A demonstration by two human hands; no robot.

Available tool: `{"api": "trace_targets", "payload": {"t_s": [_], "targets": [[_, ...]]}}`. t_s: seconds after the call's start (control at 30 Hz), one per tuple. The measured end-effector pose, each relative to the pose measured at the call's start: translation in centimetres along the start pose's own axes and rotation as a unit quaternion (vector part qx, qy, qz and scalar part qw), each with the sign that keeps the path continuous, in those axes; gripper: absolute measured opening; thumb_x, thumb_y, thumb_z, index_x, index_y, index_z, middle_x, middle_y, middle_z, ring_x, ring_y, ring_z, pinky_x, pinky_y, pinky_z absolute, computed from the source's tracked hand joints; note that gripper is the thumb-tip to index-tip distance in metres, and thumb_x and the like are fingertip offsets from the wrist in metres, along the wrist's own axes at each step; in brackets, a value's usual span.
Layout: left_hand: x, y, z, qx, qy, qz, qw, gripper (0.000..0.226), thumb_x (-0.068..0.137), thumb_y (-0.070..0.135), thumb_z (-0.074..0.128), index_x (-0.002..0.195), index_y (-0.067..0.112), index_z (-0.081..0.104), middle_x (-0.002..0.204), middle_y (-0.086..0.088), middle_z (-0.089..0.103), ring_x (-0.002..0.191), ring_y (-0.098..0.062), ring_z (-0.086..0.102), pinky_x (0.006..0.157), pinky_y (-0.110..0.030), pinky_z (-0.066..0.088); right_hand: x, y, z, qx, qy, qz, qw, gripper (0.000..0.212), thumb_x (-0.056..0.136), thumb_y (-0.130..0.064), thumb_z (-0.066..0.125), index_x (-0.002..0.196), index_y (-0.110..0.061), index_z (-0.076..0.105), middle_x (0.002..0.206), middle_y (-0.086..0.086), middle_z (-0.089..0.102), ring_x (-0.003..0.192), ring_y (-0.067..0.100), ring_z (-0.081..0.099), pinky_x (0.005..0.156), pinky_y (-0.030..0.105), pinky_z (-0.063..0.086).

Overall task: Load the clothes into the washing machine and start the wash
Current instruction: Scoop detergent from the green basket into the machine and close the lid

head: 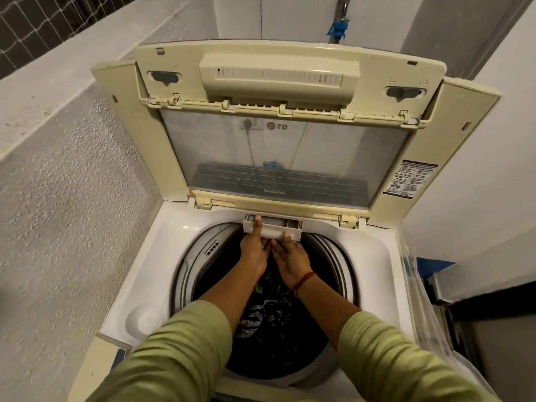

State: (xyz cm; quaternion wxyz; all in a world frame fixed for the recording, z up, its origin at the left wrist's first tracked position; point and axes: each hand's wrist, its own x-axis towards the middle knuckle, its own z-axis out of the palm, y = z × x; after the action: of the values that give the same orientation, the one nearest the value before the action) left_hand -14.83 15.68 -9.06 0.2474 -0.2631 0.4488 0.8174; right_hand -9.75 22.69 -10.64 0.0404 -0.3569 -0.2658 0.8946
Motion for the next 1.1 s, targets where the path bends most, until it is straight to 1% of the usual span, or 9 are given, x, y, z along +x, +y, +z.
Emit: {"api": "trace_targets", "payload": {"t_s": [0.17, 0.33, 0.53, 0.67, 0.77, 0.87, 0.97, 1.03, 1.1], "targets": [[-0.8, -0.3, -1.0, -0.025, -0.023, -0.031, 0.999, 0.042, 0.088, 0.033, 0.061, 0.119, 0.006, 0.054, 0.099, -0.01, 0.065, 0.09, -0.019, 0.062, 0.08, -0.03, 0.051, -0.8, -0.1, -0.8, 0.009, -0.014, 0.034, 0.999, 0.014, 0.096, -0.018, 0.048, 0.096, -0.008, 0.058, 0.098, 0.008, 0.064, 0.091, 0.016, 0.062, 0.077, 0.024, 0.056], [-1.3, 0.5, -1.5, -0.045, -0.048, -0.061, 0.996, 0.037, 0.087, 0.033, 0.061, 0.119, 0.015, 0.056, 0.105, -0.004, 0.064, 0.095, -0.017, 0.06, 0.082, -0.029, 0.047, -1.4, -1.1, -0.5, -0.02, -0.022, 0.062, 0.998, 0.012, 0.097, -0.014, 0.046, 0.094, -0.01, 0.056, 0.096, 0.005, 0.062, 0.092, 0.014, 0.058, 0.087, 0.027, 0.045], [-2.0, 1.3, -2.1, -0.017, -0.048, -0.095, 0.994, 0.029, 0.088, 0.039, 0.058, 0.107, 0.018, 0.058, 0.113, -0.001, 0.058, 0.098, -0.015, 0.057, 0.09, -0.031, 0.04, -2.6, -1.4, -1.3, -0.039, 0.012, 0.099, 0.994, 0.028, 0.098, -0.013, 0.042, 0.124, -0.008, 0.051, 0.128, 0.009, 0.051, 0.119, 0.023, 0.048, 0.106, 0.033, 0.032], [-3.7, 2.1, -2.5, 0.091, -0.026, -0.137, 0.986, 0.035, 0.093, 0.042, 0.049, 0.116, 0.017, 0.057, 0.125, 0.001, 0.057, 0.118, -0.017, 0.051, 0.097, -0.031, 0.034, -3.7, -1.4, -1.3, -0.032, 0.012, 0.112, 0.993, 0.041, 0.098, -0.006, 0.037, 0.14, -0.006, 0.036, 0.11, 0.007, 0.058, 0.115, 0.022, 0.047, 0.108, 0.034, 0.031], [-5.3, 3.1, -3.6, 0.128, 0.012, -0.14, 0.982, 0.041, 0.097, 0.033, 0.043, 0.133, 0.014, 0.049, 0.139, 0.0, 0.051, 0.13, -0.017, 0.046, 0.095, -0.029, 0.034, -5.0, -1.9, -1.2, -0.035, 0.0, 0.128, 0.991, 0.044, 0.097, -0.001, 0.033, 0.141, -0.005, 0.034, 0.135, 0.01, 0.05, 0.116, 0.02, 0.047, 0.109, 0.035, 0.03], [-7.7, 5.1, -4.5, 0.16, 0.018, -0.109, 0.981, 0.036, 0.098, 0.031, 0.04, 0.126, 0.014, 0.053, 0.136, 0.0, 0.053, 0.131, -0.017, 0.046, 0.098, -0.029, 0.034, -6.8, -3.1, -1.4, -0.028, -0.016, 0.122, 0.992, 0.048, 0.096, 0.004, 0.027, 0.143, -0.004, 0.032, 0.148, 0.011, 0.038, 0.134, 0.021, 0.039, 0.113, 0.035, 0.025], [-10.5, 7.9, -4.9, 0.215, -0.019, -0.058, 0.975, 0.022, 0.097, 0.033, 0.04, 0.093, 0.02, 0.058, 0.117, 0.004, 0.057, 0.119, -0.016, 0.053, 0.092, -0.028, 0.039, -8.8, -4.2, -1.3, -0.019, -0.029, 0.093, 0.995, 0.05, 0.096, 0.005, 0.022, 0.145, -0.005, 0.027, 0.151, 0.01, 0.033, 0.14, 0.021, 0.032, 0.114, 0.034, 0.022], [-13.1, 9.8, -4.8, 0.254, -0.035, -0.02, 0.966, 0.021, 0.096, 0.035, 0.043, 0.086, 0.023, 0.057, 0.106, 0.006, 0.062, 0.096, -0.013, 0.06, 0.074, -0.024, 0.044, -9.7, -5.0, -0.9, 0.002, -0.028, 0.079, 0.997, 0.051, 0.097, 0.005, 0.02, 0.146, -0.006, 0.025, 0.152, 0.009, 0.031, 0.141, 0.021, 0.03, 0.115, 0.034, 0.021], [-16.1, 11.4, -5.0, 0.292, -0.049, 0.024, 0.955, 0.024, 0.096, 0.039, 0.043, 0.089, 0.022, 0.059, 0.099, 0.003, 0.065, 0.084, -0.012, 0.061, 0.071, -0.023, 0.045, -10.7, -5.8, -0.1, 0.011, -0.023, 0.07, 0.997, 0.048, 0.098, 0.003, 0.022, 0.144, -0.007, 0.031, 0.149, 0.008, 0.037, 0.14, 0.02, 0.033, 0.115, 0.034, 0.022]]}}
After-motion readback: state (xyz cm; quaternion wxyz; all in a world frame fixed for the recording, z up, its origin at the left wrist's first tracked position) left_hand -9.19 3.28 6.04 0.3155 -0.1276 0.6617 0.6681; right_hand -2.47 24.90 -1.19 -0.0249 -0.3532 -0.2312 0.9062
